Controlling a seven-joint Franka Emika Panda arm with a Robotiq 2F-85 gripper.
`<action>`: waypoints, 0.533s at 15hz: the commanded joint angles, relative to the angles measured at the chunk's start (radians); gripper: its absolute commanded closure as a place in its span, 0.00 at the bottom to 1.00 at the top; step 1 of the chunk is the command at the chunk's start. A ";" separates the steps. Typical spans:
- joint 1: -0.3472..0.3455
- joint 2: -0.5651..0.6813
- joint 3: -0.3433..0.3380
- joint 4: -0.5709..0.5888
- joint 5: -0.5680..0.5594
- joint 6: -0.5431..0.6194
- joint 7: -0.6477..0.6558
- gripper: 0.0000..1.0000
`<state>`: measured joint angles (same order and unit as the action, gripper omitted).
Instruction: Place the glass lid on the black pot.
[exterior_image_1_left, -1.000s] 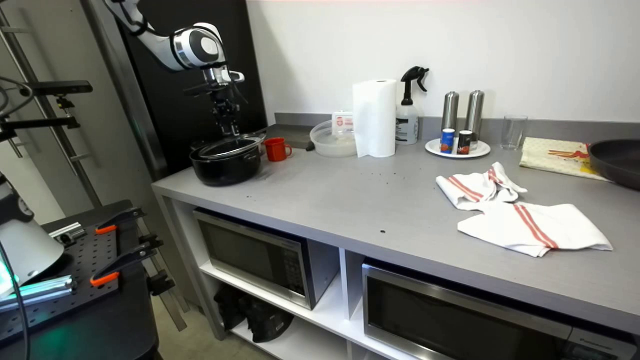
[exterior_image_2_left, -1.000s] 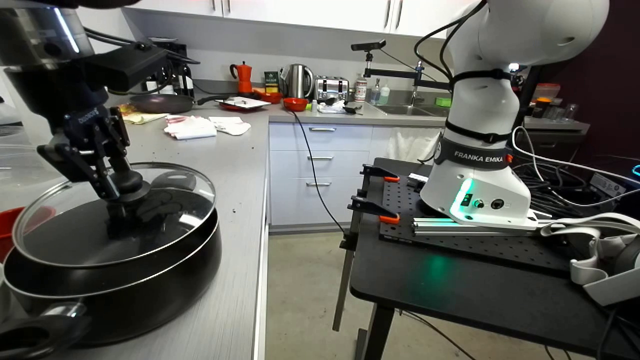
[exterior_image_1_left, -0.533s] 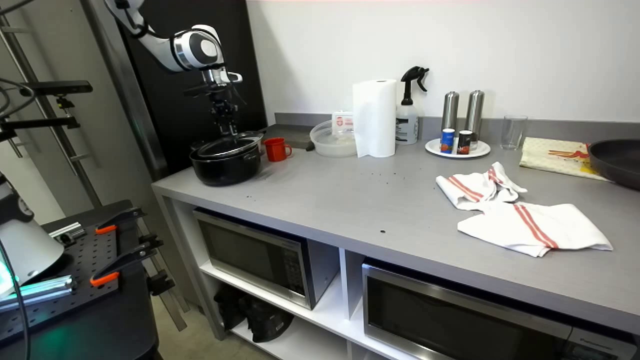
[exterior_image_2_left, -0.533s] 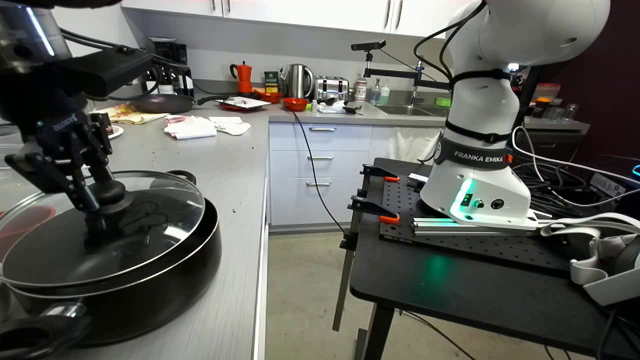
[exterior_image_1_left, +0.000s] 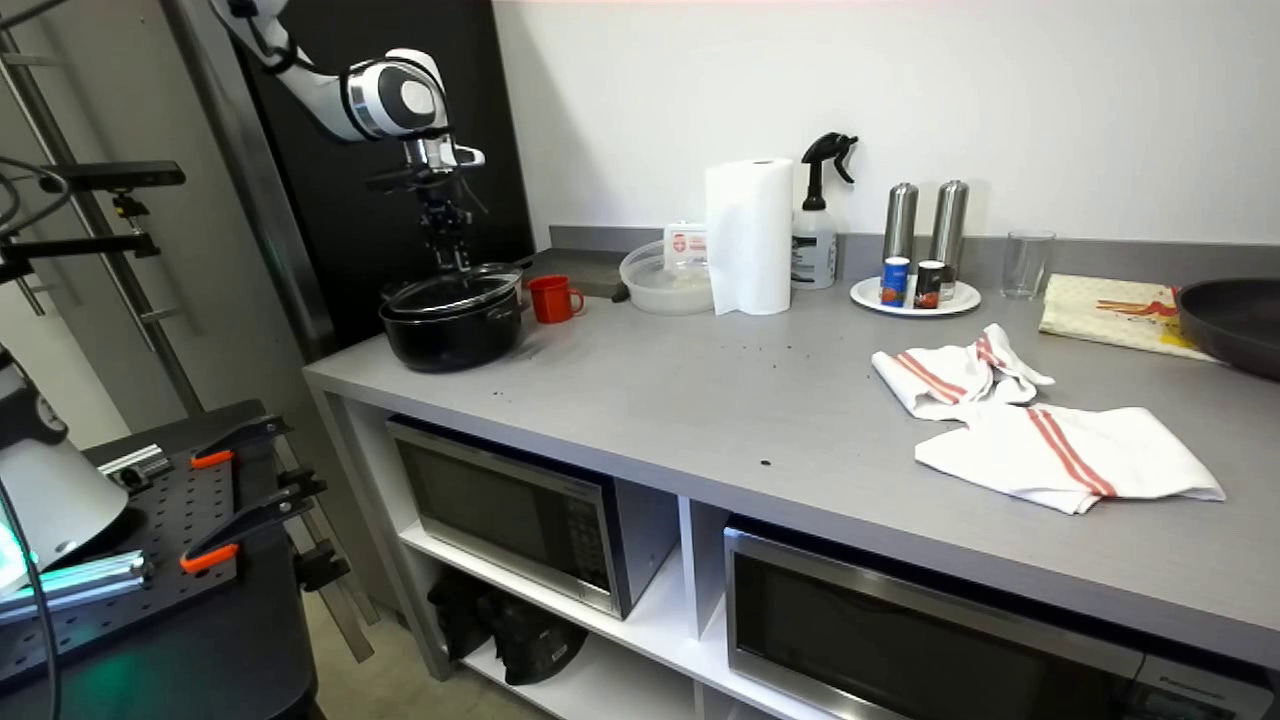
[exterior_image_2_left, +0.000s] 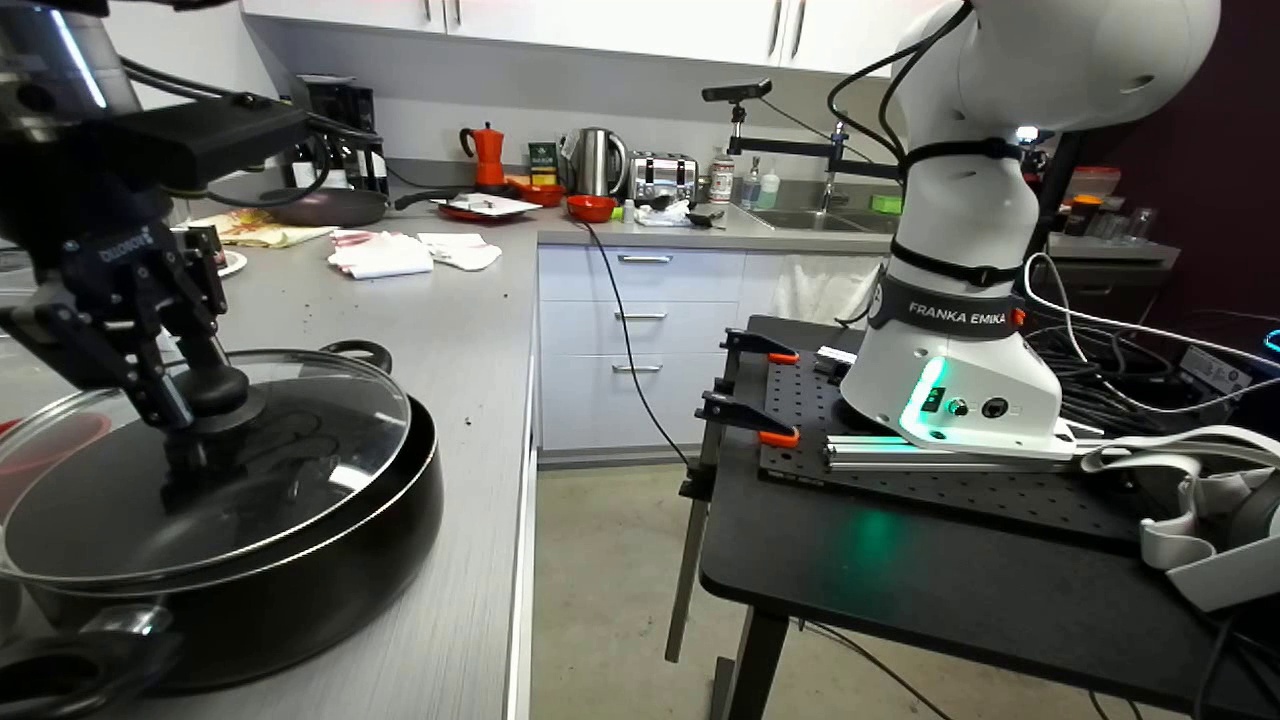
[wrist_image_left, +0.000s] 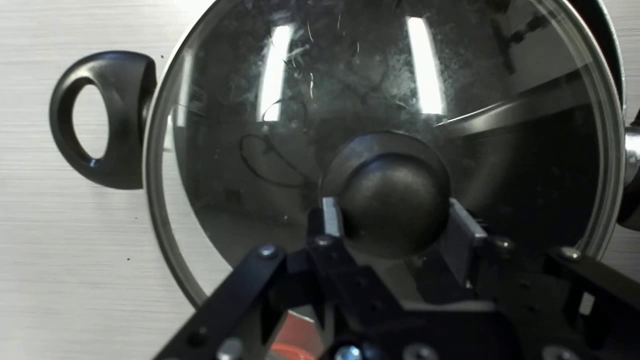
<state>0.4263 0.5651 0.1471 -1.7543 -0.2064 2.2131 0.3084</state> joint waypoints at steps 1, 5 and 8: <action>0.010 -0.019 0.005 -0.004 0.030 -0.019 0.040 0.76; 0.016 -0.030 0.000 -0.019 0.028 -0.011 0.070 0.76; 0.019 -0.042 -0.001 -0.034 0.028 -0.009 0.092 0.76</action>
<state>0.4321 0.5616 0.1476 -1.7601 -0.1916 2.2125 0.3647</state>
